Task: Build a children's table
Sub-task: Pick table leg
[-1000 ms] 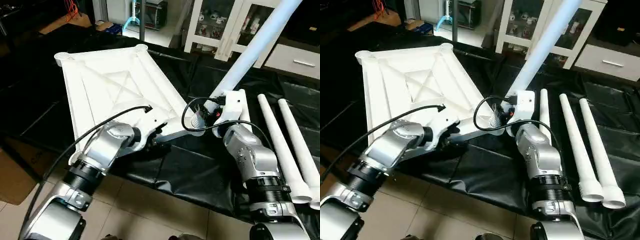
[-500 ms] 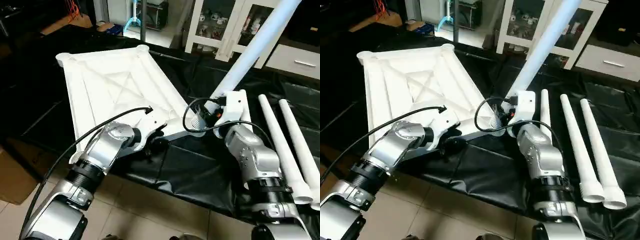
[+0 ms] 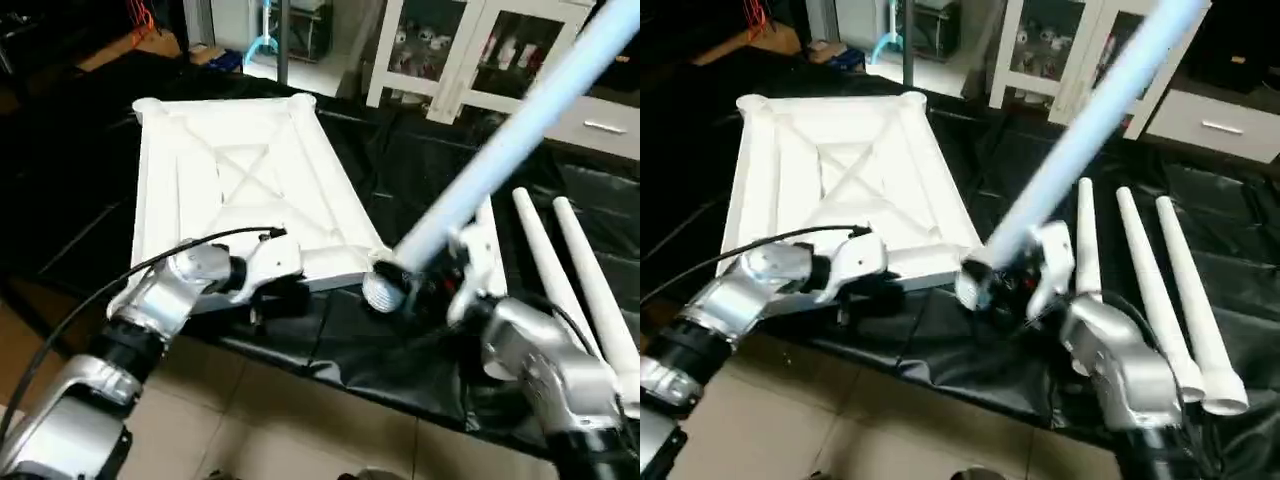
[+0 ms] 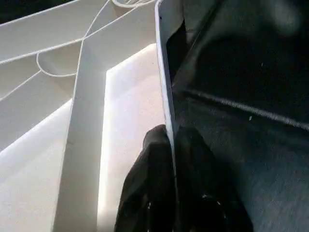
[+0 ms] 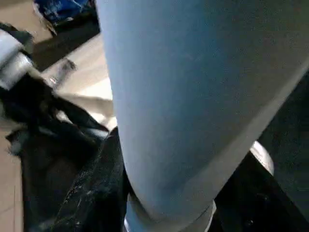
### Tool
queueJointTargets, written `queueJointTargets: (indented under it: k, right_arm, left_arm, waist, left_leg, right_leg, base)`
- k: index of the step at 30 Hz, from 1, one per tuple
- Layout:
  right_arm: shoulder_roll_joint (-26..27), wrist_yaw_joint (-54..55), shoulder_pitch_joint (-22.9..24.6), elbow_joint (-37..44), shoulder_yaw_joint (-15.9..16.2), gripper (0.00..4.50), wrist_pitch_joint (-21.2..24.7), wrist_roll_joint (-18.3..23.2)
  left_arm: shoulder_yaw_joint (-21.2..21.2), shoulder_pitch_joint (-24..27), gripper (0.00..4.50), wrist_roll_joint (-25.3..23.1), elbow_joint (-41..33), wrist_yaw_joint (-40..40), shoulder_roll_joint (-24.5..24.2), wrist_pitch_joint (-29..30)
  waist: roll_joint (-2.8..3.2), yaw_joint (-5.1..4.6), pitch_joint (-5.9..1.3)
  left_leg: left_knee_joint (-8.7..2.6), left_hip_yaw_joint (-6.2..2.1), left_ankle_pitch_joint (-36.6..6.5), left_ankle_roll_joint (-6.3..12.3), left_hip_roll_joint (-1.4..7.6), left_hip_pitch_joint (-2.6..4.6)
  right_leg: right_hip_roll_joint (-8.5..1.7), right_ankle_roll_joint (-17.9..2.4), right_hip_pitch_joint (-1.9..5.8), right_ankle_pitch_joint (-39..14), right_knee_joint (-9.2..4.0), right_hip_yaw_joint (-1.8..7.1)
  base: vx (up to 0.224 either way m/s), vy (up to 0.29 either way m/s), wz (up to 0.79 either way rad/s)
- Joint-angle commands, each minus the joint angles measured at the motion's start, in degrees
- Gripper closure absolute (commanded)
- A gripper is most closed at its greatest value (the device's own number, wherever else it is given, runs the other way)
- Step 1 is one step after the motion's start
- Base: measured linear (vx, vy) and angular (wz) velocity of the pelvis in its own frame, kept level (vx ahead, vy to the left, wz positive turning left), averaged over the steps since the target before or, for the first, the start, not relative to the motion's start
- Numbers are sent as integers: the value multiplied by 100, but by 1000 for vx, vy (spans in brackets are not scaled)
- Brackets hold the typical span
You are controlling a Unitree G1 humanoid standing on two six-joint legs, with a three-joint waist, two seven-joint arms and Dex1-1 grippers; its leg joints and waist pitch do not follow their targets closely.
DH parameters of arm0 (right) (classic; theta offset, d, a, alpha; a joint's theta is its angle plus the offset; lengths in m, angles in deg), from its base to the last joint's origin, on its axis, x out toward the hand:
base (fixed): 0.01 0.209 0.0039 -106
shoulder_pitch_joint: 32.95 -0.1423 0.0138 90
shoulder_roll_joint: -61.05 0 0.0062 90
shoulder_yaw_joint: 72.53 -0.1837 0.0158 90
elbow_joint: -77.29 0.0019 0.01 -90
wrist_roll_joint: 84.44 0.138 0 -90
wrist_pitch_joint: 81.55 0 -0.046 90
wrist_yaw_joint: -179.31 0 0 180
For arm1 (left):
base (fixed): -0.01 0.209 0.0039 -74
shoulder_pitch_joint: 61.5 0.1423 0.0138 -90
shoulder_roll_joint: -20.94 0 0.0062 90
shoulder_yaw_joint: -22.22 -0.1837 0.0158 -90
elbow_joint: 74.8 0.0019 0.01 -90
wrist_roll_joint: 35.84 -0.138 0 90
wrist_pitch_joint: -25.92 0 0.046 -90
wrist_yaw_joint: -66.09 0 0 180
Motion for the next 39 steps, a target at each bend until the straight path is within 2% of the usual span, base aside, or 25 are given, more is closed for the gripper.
queueJointTargets:
  k: [1, 2, 4, 5, 6, 7, 8, 13, 17, 18, 19, 20, 23, 25, 28, 29, 30, 31, 32, 33, 34, 36, 37, 38, 39]
  right_arm:
    - [-17, 71, -85, -40, -275, 264, -132, 45]
    - [12, 125, -175, 47, -423, 264, -59, 201]
    - [43, 192, -277, 172, -567, 264, 26, 362]
    - [40, 287, -365, 300, -679, 264, 79, 480]
    - [40, 287, -365, 300, -679, 264, 79, 480]
    - [28, 334, -398, 354, -713, 264, 83, 499]
    - [18, 374, -420, 419, -748, 264, 88, 534]
    - [112, 662, -386, 779, -859, 264, 144, 585]
    - [153, 855, -293, 848, -832, 264, 155, 449]
    - [172, 925, -257, 852, -829, 264, 169, 420]
    - [185, 993, -224, 848, -817, 264, 187, 383]
    - [182, 1049, -192, 853, -781, 264, 181, 343]
    - [194, 1108, -151, 877, -735, 264, 198, 327]
    - [235, 1256, -137, 909, -699, 264, 236, 266]
    - [229, 1355, -122, 924, -618, 264, 204, 113]
    - [199, 1420, -72, 966, -512, 264, 158, -55]
    - [199, 1420, -72, 966, -512, 264, 158, -55]
    - [165, 1604, -15, 1106, -342, 264, 249, -249]
    - [165, 1604, -15, 1106, -342, 264, 249, -249]
    - [165, 1604, -15, 1106, -342, 264, 249, -249]
    - [172, 1720, 3, 1262, -266, 264, 288, -305]
    - [173, 1908, -40, 1356, -194, 264, 293, -483]
    - [169, 1970, -57, 1349, -180, 264, 301, -546]
    - [212, 2549, -116, 1328, -136, 264, 274, -1072]
    - [212, 2549, -116, 1328, -136, 264, 274, -1072]
  left_arm:
    - [-157, -35, 442, -258, 229, 87, -120, -208]
    - [-159, -51, 442, -279, 309, 131, -173, -363]
    - [-138, -48, 447, -258, 375, 208, -221, -593]
    - [-80, -7, 450, -193, 391, 338, -278, -795]
    - [-80, -7, 450, -193, 391, 338, -278, -795]
    - [-40, 16, 450, -146, 388, 391, -305, -939]
    - [-3, 38, 450, -89, 396, 484, -340, -1064]
    - [155, -8, 450, 100, 847, 873, -647, -2075]
    - [304, -69, 450, 213, 987, 861, -642, -2369]
    - [357, -105, 450, 268, 1028, 905, -616, -2257]
    - [357, -153, 417, 274, 1059, 971, -622, -2226]
    - [386, -217, 397, 257, 1127, 895, -608, -2285]
    - [450, -338, 381, 275, 1235, 827, -582, -2318]
    - [625, -526, 356, 454, 1344, 860, -547, -2252]
    - [834, -611, 341, 656, 1336, 796, -505, -2008]
    - [1033, -599, 337, 853, 1199, 662, -464, -1540]
    - [1033, -599, 337, 853, 1199, 662, -464, -1540]
    - [1358, -469, 337, 1326, 783, 564, -375, -630]
    - [1358, -469, 337, 1326, 783, 564, -375, -630]
    - [1358, -469, 337, 1326, 783, 564, -375, -630]
    - [1577, -371, 337, 1631, 535, 374, -291, -64]
    - [1768, -320, 337, 1788, 437, 62, -212, 321]
    - [1815, -313, 337, 1786, 432, -70, -186, 304]
    - [2171, -221, 337, 1750, 243, -1193, 34, 770]
    - [2171, -221, 337, 1750, 243, -1193, 34, 770]
  waist:
    - [-41, -17, -411]
    - [-19, -10, -409]
    - [-20, -25, -411]
    - [1, -27, -414]
    - [1, -24, -414]
    - [27, -25, -419]
    - [22, -21, -425]
    - [72, -9, -460]
    - [47, -12, -443]
    - [51, -5, -441]
    - [53, -4, -440]
    - [25, -12, -436]
    - [39, -3, -433]
    - [39, -6, -432]
    - [41, 8, -439]
    - [88, 14, -435]
    - [70, 4, -435]
    - [121, 16, -436]
    - [145, 12, -435]
    - [122, 11, -442]
    - [264, 39, -442]
    - [215, 22, -446]
    - [251, 35, -446]
    - [365, 27, -441]
    - [325, 1, -447]
  left_leg:
    - [-402, -74, -824, 124, 110, 0]
    - [-405, -81, -817, 115, 114, 9]
    - [-410, -91, -796, 112, 116, 2]
    - [-407, -81, -797, 102, 125, 30]
    - [-405, -80, -776, 106, 123, 32]
    - [-407, -77, -733, 90, 129, 39]
    - [-406, -68, -686, 96, 132, 42]
    - [-401, -52, -423, 150, 112, 46]
    - [-404, -40, -588, 80, 120, 46]
    - [-407, -46, -602, 60, 125, 45]
    - [-406, -41, -650, 26, 122, 55]
    - [-409, -42, -680, 14, 121, 50]
    - [-407, -47, -688, -7, 120, 46]
    - [-408, -48, -675, -22, 115, 45]
    - [-400, -48, -660, -47, 108, 41]
    - [-401, -54, -660, -64, 106, 42]
    - [-401, -52, -643, -83, 108, 36]
    - [-400, -56, -639, -106, 107, 43]
    - [-397, -46, -630, -148, 111, 53]
    - [-394, -46, -623, -123, 98, 45]
    - [-397, -60, -631, -170, 100, 52]
    - [-390, -50, -713, -163, 81, 48]
    - [-387, -54, -699, -173, 78, 42]
    - [-380, -73, -763, -202, 56, 34]
    - [-374, -66, -762, -252, 82, 24]
  right_leg:
    - [-413, -886, 327, -1616, -490, 230]
    - [-420, -846, 321, -1696, -492, 232]
    - [-418, -805, 322, -1738, -487, 229]
    - [-413, -819, 304, -1677, -479, 235]
    - [-410, -833, 299, -1630, -478, 233]
    - [-409, -890, 298, -1494, -455, 235]
    - [-399, -937, 300, -1317, -438, 234]
    - [-387, -1122, 325, -539, -351, 231]
    - [-399, -1179, 325, -689, -365, 236]
    - [-405, -1156, 327, -749, -370, 238]
    - [-406, -1135, 321, -839, -378, 242]
    - [-402, -1109, 318, -926, -390, 242]
    - [-409, -1060, 320, -991, -392, 246]
    - [-402, -1054, 316, -997, -391, 243]
    - [-409, -1105, 329, -920, -375, 242]
    - [-407, -1141, 327, -843, -362, 237]
    - [-399, -1166, 336, -760, -354, 234]
    - [-402, -1183, 336, -708, -334, 236]
    - [-388, -1250, 328, -555, -327, 231]
    - [-378, -1261, 337, -529, -335, 227]
    - [-394, -1307, 347, -432, -301, 233]
    - [-352, -1358, 361, -285, -328, 219]
    - [-360, -1363, 373, -270, -318, 225]
    - [-352, -1347, 388, -327, -348, 219]
    - [-341, -1351, 393, -298, -333, 217]
  base:
    - [0, 0, 0]
    - [0, 0, 0]
    - [0, 0, 0]
    - [0, 0, 0]
    - [0, 0, 0]
    - [0, 0, 0]
    - [0, 0, 0]
    - [0, 0, 0]
    - [0, 0, 0]
    - [0, 0, 0]
    - [0, 0, 0]
    - [0, 0, 0]
    - [0, 0, 0]
    - [0, 0, 0]
    - [0, 0, 0]
    - [0, 0, 0]
    - [0, 0, 0]
    - [0, 0, 0]
    - [0, 0, 0]
    - [0, 0, 0]
    - [0, 0, 0]
    - [0, 0, 0]
    - [0, 0, 0]
    - [0, 0, 0]
    - [0, 0, 0]
